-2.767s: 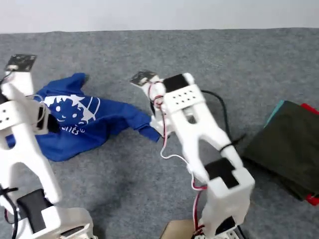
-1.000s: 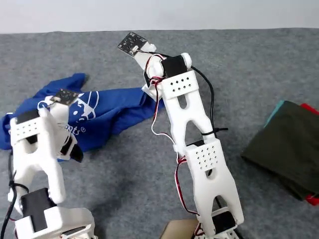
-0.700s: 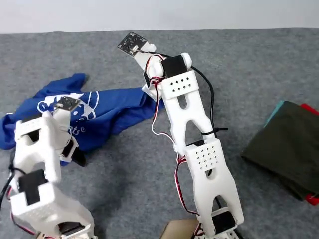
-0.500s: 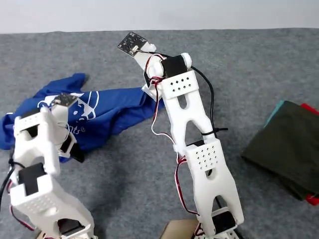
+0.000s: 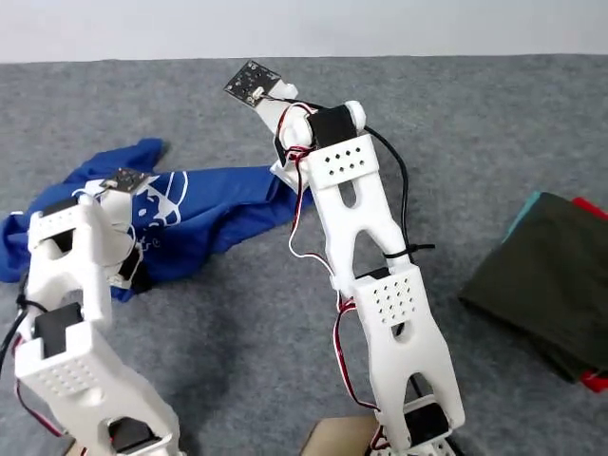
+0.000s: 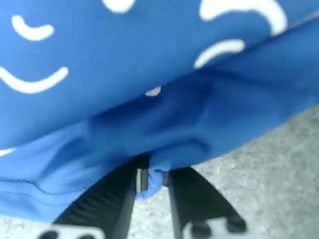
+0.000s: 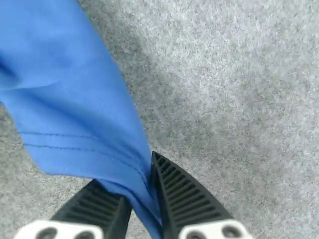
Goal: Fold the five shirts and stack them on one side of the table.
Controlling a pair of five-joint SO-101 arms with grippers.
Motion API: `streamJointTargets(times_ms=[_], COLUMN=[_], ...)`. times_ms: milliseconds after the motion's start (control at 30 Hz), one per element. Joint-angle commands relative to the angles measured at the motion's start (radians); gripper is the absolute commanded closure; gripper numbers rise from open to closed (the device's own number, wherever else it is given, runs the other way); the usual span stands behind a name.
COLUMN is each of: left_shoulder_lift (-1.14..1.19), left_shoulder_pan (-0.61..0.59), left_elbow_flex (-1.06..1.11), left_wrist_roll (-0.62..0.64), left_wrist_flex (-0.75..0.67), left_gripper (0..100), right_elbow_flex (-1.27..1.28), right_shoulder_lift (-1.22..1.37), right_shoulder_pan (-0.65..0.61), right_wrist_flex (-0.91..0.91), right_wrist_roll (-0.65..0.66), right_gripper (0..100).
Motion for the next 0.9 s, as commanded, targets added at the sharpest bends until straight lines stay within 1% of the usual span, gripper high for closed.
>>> streamJointTargets(times_ms=[0,200,333,467,600,867], left_shoulder_lift=[-0.06,-0.324,-0.499,-0.669,-0.806,-0.953], left_shoulder_pan=[-0.014,-0.011,-0.015,-0.011,-0.009,-0.009], left_elbow_flex=[-0.105,-0.216,-0.265,-0.283,-0.348,-0.504], left_wrist_roll=[0.006,0.041,0.094,0.149,0.209,0.219], left_wrist_flex=[0.041,0.193,0.253,0.264,0.264,0.265], left_gripper=[100,100,100,100,100,100], right_elbow_flex=[-0.061,-0.061,-0.061,-0.063,-0.063,-0.061], right_shoulder_lift=[-0.084,-0.119,-0.199,-0.325,-0.489,-0.819], right_shoulder_pan=[0.022,0.047,0.07,0.108,0.154,0.176], right_wrist_flex=[0.041,0.041,0.041,0.039,0.038,0.033], right_wrist_roll=[0.008,0.008,0.008,0.008,0.008,0.015], right_gripper=[98.8,98.8,98.8,98.8,98.8,98.8])
